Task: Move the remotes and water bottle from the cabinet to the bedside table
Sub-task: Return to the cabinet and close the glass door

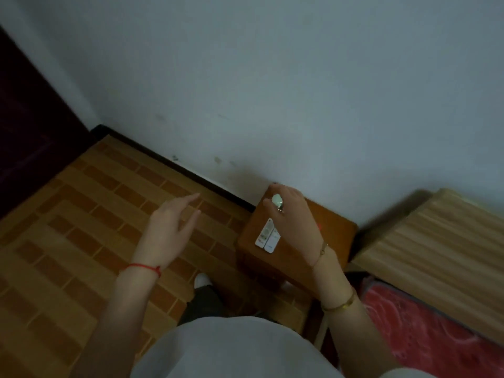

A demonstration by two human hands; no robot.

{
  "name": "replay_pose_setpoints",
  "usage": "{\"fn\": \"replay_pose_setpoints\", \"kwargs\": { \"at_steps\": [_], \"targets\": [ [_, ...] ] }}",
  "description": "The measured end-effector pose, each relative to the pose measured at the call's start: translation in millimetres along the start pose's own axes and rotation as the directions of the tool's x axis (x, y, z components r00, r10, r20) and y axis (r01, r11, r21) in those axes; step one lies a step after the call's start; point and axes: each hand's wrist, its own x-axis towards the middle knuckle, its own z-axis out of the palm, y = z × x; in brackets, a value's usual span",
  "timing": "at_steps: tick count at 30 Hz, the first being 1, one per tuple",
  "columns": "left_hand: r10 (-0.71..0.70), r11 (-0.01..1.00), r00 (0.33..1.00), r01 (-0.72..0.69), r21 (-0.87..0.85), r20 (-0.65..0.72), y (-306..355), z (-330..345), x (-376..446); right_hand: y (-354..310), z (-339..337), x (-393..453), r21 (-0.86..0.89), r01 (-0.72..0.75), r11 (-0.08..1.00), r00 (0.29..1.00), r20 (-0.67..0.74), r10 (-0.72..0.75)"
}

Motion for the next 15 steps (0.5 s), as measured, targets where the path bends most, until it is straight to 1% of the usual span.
{"fn": "replay_pose_setpoints", "kwargs": {
  "at_steps": [3,7,11,15],
  "targets": [
    [-0.069,0.997,0.994,0.072,0.027,-0.083,-26.5,-19.3,-12.3,-27.4,23.1,19.6,-0.03,0.103,0.994,0.991,0.083,-0.1],
    [-0.189,0.98,0.965,0.196,0.024,-0.179,-61.8,-42.8,-22.3,-67.2,54.8,46.4,-0.028,0.195,0.98,0.967,0.174,-0.188],
    [-0.304,0.95,0.915,0.31,-0.022,-0.266,-107.0,-75.0,-26.7,-121.6,95.9,83.5,-0.015,0.298,0.954,0.922,0.263,-0.284],
    [-0.378,0.921,0.854,0.384,-0.056,-0.356,-152.9,-117.2,-26.9,-189.3,136.6,124.3,0.031,0.403,0.915,0.862,0.324,-0.391]
  ]
}}
